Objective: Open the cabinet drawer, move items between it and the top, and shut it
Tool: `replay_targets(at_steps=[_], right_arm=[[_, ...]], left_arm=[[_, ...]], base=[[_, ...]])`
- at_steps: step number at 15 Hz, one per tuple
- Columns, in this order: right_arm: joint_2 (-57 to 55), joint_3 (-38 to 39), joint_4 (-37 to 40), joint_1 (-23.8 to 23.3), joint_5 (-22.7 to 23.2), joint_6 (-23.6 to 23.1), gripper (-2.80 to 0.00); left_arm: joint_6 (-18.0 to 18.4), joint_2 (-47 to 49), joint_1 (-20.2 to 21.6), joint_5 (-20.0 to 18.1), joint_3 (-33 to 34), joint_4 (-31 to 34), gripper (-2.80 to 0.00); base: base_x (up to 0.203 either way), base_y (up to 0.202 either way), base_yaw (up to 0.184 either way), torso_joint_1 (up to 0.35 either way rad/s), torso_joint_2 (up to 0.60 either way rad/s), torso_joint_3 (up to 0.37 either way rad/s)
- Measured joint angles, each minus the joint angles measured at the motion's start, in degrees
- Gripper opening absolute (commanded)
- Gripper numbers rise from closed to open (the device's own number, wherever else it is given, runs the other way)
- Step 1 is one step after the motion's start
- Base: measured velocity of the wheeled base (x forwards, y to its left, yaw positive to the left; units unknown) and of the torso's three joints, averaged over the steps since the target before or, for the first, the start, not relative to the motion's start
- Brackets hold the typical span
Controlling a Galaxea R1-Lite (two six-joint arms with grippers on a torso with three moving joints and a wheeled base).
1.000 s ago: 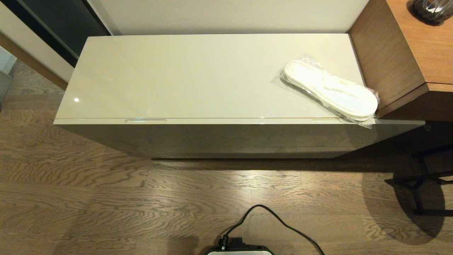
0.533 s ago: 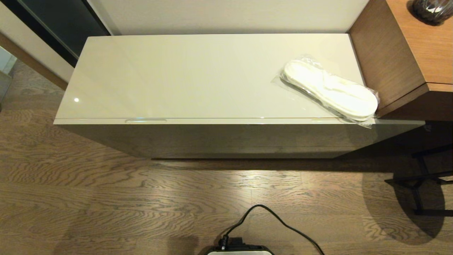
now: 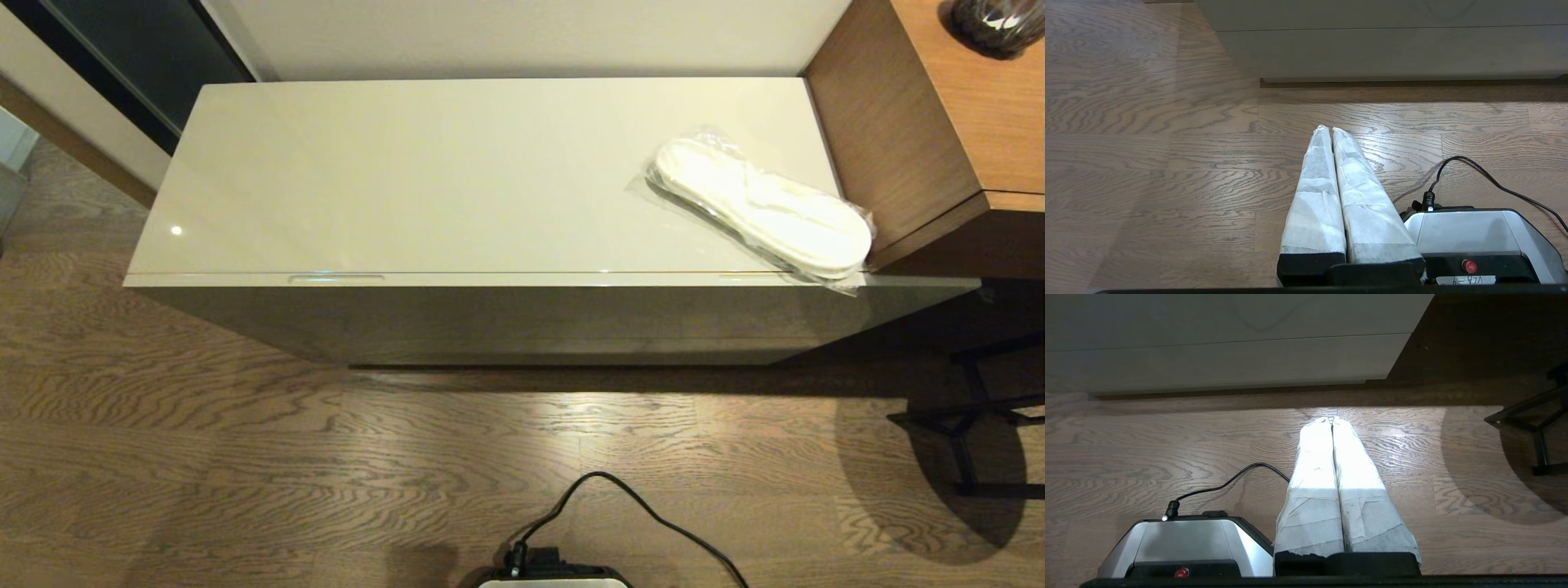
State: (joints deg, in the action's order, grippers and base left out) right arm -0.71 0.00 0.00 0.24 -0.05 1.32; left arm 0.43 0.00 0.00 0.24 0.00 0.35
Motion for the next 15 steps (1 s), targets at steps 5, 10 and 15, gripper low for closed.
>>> replay_targets(at_steps=[5, 10, 15], right_arm=[[0.0, 0.0, 0.0, -0.02, 0.01, 0.0, -2.8], [0.0, 0.0, 0.0, 0.0, -0.02, -0.02, -2.8], [0.0, 0.0, 0.0, 0.0, 0.02, 0.0, -2.8]], left_arm=[[-0.02, 0.0, 0.0, 0.0, 0.0, -0.02, -2.8], [0.01, 0.0, 0.0, 0.0, 0.0, 0.0, -2.8], [0.01, 0.0, 0.0, -0.02, 0.0, -0.01, -2.8]], base=[[0.0, 0.0, 0.0, 0.0, 0.0, 0.0], [0.0, 0.0, 0.0, 0.0, 0.0, 0.0], [0.0, 0.0, 0.0, 0.0, 0.0, 0.0]])
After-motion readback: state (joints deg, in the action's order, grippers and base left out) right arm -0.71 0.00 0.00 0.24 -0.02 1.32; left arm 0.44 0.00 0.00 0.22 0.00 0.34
